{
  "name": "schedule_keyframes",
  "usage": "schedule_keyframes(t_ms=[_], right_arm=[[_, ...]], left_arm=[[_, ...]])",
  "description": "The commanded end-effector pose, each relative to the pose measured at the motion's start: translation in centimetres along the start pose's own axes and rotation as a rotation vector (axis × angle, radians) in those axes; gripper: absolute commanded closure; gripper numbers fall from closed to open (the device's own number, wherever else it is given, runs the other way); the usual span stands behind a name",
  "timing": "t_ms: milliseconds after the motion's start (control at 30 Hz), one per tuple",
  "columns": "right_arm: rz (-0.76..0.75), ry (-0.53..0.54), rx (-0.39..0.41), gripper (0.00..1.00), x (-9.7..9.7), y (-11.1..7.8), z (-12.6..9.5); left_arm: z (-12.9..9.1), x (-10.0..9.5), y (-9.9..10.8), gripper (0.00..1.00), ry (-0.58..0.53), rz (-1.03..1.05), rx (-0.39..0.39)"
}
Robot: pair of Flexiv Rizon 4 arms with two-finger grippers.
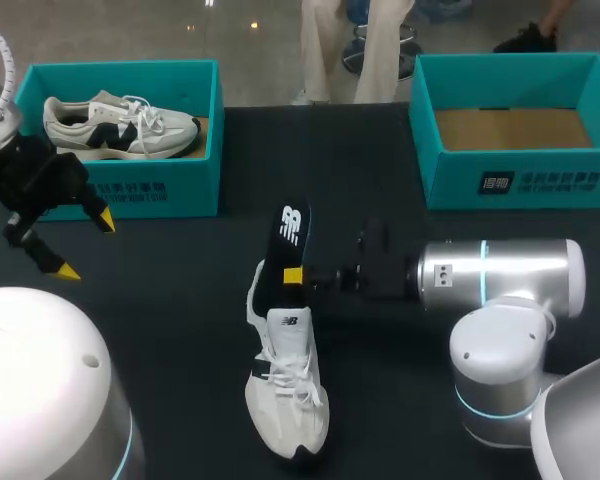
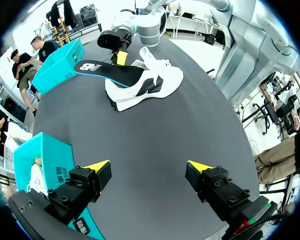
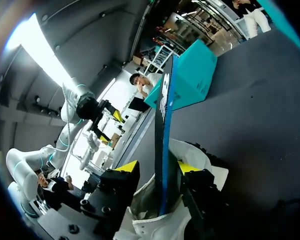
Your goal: Take the shoe out of the shoebox, open the shoe tongue, remove and reinsert the insole, then place the shoe into the shoebox
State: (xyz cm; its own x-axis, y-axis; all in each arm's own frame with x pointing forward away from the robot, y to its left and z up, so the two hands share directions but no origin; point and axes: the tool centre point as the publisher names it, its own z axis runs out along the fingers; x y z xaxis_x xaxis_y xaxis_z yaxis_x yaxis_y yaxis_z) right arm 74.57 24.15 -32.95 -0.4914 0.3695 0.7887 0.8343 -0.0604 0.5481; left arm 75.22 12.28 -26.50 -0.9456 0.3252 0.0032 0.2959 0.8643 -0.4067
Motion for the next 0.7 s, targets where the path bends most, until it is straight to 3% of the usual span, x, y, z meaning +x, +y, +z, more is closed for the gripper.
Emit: schedule_keyframes(t_ms=[33, 67, 133, 400, 700], right_arm=[[-0.001, -0.017, 0.022, 0.61, 0.1, 0.9, 0.2], [-0.001, -0.018, 0.022, 0.66, 0.1, 0.9, 0.1], [-0.003, -0.023, 0.024, 1.0, 0.1, 1.0, 0.0], [-0.003, -0.022, 0.033, 1.0, 0.1, 0.7, -0.2], [0.037, -0.021, 0.061, 1.0, 0.0, -1.8, 0.1]], left_arm=[[0.0, 0.1, 0.0, 0.0, 0.0, 0.0, -0.001], [0.0, 0.1, 0.0, 0.0, 0.0, 0.0, -0.001], [0.0, 0.1, 0.0, 0.0, 0.0, 0.0, -0.001], [0.0, 0.1, 0.0, 0.0, 0.0, 0.0, -0.001], [0.0, 0.1, 0.0, 0.0, 0.0, 0.0, -0.001]])
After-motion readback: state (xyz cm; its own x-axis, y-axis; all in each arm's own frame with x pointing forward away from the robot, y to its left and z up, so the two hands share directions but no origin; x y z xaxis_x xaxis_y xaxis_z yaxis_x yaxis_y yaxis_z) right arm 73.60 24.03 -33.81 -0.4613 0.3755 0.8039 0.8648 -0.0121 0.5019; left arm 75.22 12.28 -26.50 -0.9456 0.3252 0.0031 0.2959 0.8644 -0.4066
